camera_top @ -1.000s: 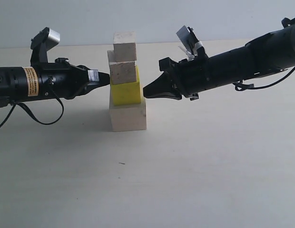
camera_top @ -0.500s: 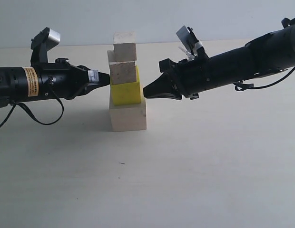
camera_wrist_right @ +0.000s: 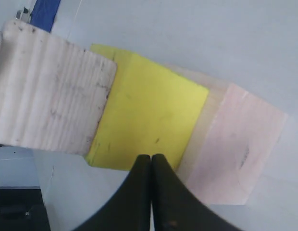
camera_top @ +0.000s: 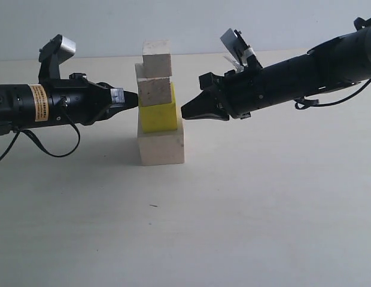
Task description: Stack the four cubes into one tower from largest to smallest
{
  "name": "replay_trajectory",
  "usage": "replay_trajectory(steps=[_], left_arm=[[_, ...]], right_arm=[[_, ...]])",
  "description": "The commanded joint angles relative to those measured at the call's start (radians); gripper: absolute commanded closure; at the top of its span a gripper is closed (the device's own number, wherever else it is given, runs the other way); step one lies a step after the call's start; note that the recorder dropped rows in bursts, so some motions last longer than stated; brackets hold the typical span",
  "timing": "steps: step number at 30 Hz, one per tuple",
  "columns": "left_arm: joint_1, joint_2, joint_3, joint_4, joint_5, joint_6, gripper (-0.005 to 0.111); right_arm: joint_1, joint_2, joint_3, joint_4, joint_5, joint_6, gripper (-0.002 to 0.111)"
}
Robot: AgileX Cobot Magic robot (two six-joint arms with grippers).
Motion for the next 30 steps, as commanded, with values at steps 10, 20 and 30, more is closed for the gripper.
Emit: replay_trajectory(steps=[10, 20, 30], left_arm=[[0.005, -0.001, -0.005, 0.006, -0.003, -0.009, 0.107], [0.005, -0.001, -0.005, 0.012, -0.003, -0.009, 0.107], [0.005, -0.001, -0.005, 0.016, -0.003, -0.009, 0.107]], right_arm=[[0.001, -0.003, -0.018, -0.032, 0.001, 0.023, 0.108], [0.001, -0.003, -0.018, -0.032, 0.014, 0.025, 0.108], [0.001, -0.003, -0.012, -0.034, 0.007, 0.034, 0.108]])
